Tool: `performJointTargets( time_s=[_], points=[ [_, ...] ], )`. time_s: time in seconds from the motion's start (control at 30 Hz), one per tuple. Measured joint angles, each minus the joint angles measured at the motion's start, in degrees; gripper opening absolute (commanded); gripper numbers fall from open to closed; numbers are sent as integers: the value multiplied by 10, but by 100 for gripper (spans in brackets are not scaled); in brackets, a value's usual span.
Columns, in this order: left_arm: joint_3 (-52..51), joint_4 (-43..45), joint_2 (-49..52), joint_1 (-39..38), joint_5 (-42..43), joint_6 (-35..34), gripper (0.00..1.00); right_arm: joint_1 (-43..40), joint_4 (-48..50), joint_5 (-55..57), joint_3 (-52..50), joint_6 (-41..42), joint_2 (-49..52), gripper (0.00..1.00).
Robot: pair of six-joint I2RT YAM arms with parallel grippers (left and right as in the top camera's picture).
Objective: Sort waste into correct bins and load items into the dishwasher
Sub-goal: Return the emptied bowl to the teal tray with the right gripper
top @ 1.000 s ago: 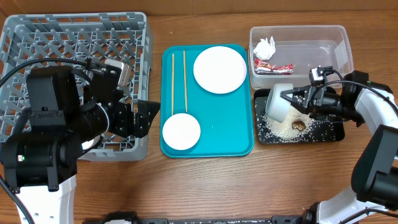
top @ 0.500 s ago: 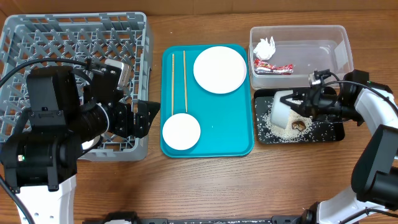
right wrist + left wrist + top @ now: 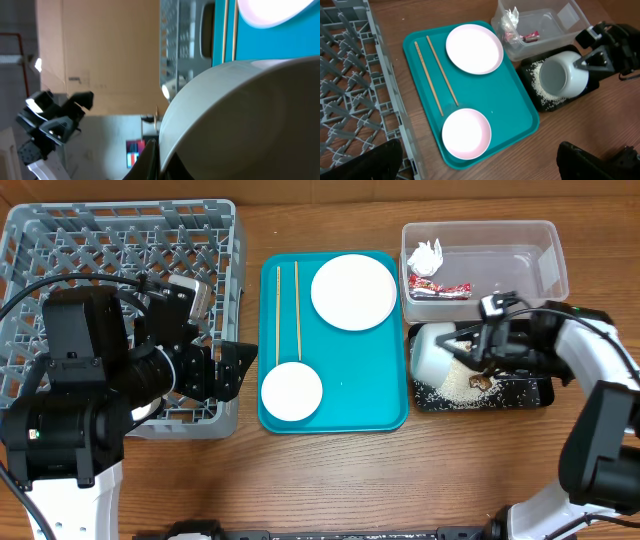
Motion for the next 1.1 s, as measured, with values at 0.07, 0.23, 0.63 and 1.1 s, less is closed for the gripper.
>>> performJointTargets(
  time_s=[0.07, 0.23, 0.63, 1.1],
  points=[
    [0, 0, 0, 0, 0, 0, 100, 32, -10, 24, 2, -1, 0, 4],
    [0, 1, 0, 0, 0, 0, 100, 165, 49, 138, 20, 54, 0, 4],
    [0, 2, 0, 0, 0, 0, 100, 465, 241, 572, 44, 333, -2, 4],
    [0, 2, 0, 0, 0, 0, 100, 477, 226, 723, 62, 376, -1, 47]
  ],
)
